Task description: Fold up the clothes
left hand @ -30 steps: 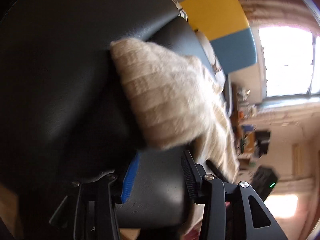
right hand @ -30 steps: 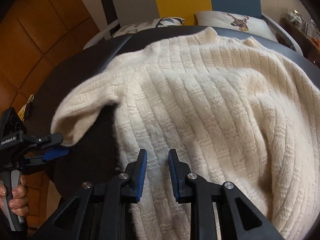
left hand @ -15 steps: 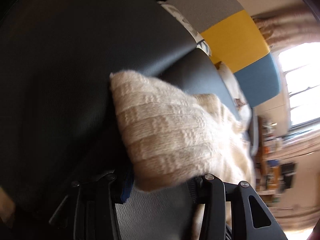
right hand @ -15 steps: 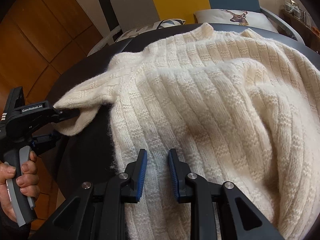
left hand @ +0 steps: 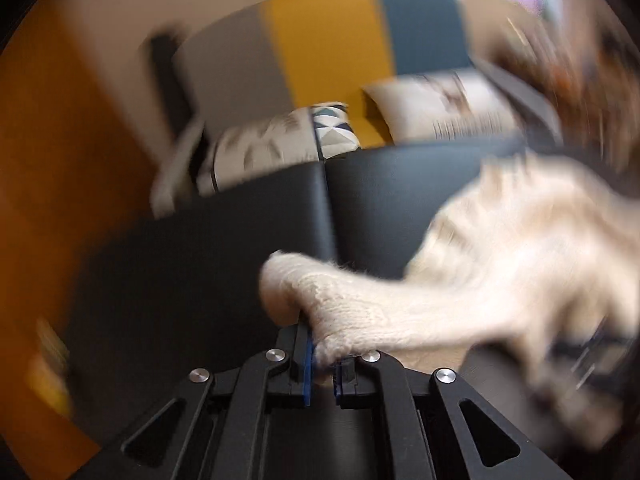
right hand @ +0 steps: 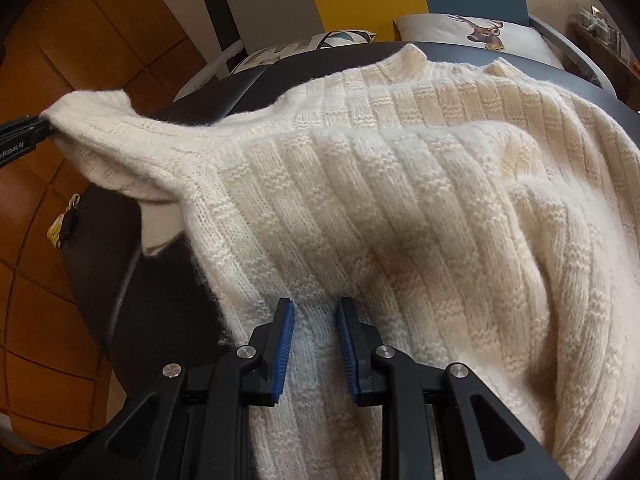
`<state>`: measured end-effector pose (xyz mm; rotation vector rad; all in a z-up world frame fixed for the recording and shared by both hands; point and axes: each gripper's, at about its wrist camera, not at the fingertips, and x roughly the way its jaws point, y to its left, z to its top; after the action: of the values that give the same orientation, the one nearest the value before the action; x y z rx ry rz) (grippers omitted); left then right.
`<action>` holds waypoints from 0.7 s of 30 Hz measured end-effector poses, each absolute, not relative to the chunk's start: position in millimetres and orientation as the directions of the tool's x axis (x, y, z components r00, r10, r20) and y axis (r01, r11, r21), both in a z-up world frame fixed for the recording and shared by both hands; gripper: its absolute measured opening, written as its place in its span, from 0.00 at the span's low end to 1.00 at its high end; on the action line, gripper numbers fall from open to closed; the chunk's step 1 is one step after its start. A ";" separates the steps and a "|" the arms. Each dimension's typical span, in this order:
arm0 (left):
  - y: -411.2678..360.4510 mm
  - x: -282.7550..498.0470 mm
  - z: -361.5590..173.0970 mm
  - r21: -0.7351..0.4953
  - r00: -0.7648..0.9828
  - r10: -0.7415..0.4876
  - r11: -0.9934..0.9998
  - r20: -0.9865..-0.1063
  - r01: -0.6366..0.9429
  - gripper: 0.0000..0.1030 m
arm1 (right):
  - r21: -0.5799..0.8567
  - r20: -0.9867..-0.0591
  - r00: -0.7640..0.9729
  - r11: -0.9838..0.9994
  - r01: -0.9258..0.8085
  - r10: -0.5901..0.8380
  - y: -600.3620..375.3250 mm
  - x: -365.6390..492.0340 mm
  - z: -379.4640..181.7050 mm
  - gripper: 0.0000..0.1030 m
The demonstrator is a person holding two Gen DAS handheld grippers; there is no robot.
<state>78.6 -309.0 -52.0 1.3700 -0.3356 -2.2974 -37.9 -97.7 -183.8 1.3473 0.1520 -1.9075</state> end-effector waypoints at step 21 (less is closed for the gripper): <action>-378.7 241.9 -104.5 -0.439 -0.567 0.113 -0.760 -0.816 0.479 0.57 | 0.318 -0.836 -0.148 -0.686 0.654 -0.529 -97.0 -38.9 -181.3 0.22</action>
<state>241.9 -378.7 -104.5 1.3267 0.9630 -2.4150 -38.9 -97.0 -181.3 1.3262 0.1527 -1.9179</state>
